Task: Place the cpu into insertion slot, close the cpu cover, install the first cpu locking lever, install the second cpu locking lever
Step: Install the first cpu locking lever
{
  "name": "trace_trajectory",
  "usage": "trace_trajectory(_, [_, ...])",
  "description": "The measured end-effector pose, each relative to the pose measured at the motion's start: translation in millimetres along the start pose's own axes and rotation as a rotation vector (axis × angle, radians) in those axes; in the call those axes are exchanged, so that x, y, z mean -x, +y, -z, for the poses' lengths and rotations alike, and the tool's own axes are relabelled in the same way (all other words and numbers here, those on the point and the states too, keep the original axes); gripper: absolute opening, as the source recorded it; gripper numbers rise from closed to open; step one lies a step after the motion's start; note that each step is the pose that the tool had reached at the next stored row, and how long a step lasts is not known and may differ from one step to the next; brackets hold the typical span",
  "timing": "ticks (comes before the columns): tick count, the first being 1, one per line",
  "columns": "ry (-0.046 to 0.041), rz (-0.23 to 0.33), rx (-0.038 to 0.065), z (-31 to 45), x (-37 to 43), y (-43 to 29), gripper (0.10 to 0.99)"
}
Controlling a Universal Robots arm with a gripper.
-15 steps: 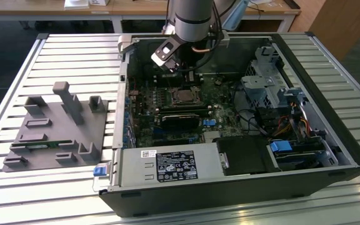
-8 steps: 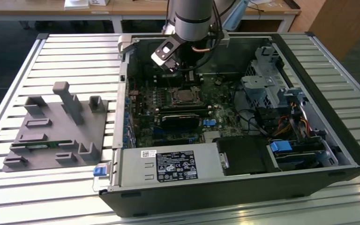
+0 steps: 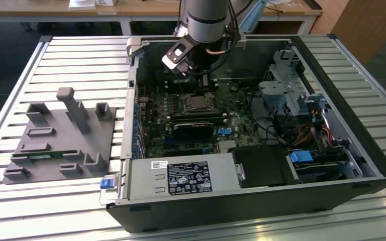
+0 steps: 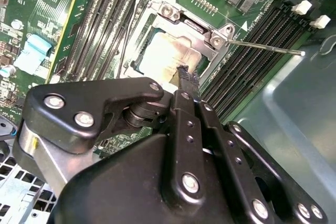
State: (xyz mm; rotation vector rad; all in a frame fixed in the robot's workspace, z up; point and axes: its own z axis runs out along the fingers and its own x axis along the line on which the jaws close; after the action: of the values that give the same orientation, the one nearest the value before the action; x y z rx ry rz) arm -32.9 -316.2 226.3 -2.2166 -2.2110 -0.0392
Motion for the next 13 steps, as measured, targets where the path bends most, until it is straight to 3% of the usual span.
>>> trace_trajectory(13, [0.0000,0.000,0.000,6.9,-0.2,0.1,0.106])
